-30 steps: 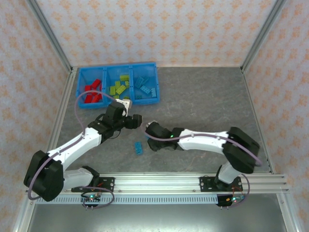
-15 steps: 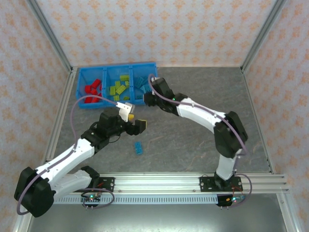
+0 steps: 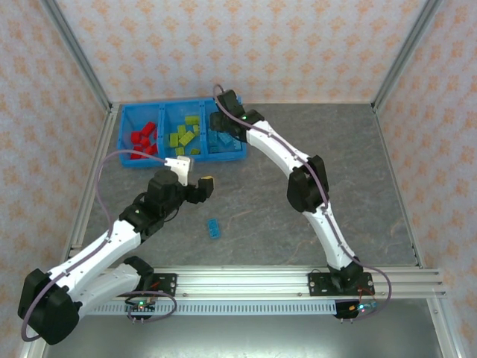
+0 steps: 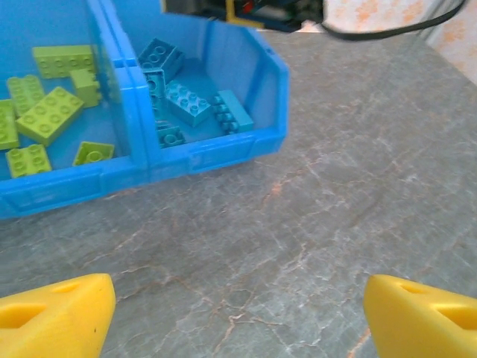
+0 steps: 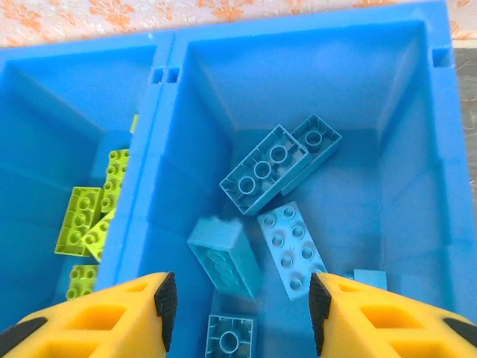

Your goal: Sort the legos into containers by color

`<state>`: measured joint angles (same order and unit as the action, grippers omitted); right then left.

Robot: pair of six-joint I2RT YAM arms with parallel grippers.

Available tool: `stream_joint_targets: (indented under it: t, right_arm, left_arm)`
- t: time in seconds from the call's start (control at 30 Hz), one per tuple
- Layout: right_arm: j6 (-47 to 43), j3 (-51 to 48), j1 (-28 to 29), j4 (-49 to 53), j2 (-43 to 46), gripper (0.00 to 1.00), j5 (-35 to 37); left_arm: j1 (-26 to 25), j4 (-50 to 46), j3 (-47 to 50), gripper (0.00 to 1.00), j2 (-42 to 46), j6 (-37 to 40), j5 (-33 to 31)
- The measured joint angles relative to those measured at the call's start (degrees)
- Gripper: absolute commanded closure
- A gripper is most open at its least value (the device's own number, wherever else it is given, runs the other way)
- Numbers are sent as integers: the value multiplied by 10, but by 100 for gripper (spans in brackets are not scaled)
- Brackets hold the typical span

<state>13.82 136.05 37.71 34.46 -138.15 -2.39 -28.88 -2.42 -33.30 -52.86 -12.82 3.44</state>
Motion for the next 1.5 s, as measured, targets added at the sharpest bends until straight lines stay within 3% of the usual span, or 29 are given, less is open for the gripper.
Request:
stream_joint_targets:
  t: [0.13,0.23,0.43,0.6,0.7,0.8,0.9,1.07,1.23,1.5]
  right_arm:
    - [7,-48,0,8,54,47,-33]
    - [14,-149,1,3,141,43,-73]
    - [16,-422,14,-30,387,33,-138]
    - [11,-616,34,-35,601,26,-176]
    - [22,-700,40,-33,701,19,-173]
    - [40,-770,41,-32,777,15,-157]
    - [56,-803,41,-32,803,13,-145]
    - [71,-823,41,-39,795,11,-142]
    - [75,-832,41,-40,779,10,-130]
    - [77,-832,41,-38,776,10,-126]
  left_arm:
    - [0,-12,0,14,-3,-6,-23]
    - [0,-14,0,14,-11,-8,-38]
    - [0,-51,-17,5,-19,-41,-45]
    - [-8,-120,-59,5,-34,-153,-39]
    - [-52,-178,-78,5,-41,-224,-47]
    - [-138,-225,-93,5,-56,-286,-81]
    - [-217,-261,-102,5,-90,-351,-115]
    - [-275,-303,-105,10,-185,-449,-147]
    - [-285,-289,-98,24,-264,-498,-141]
    - [-285,-268,-98,55,-340,-522,-131]
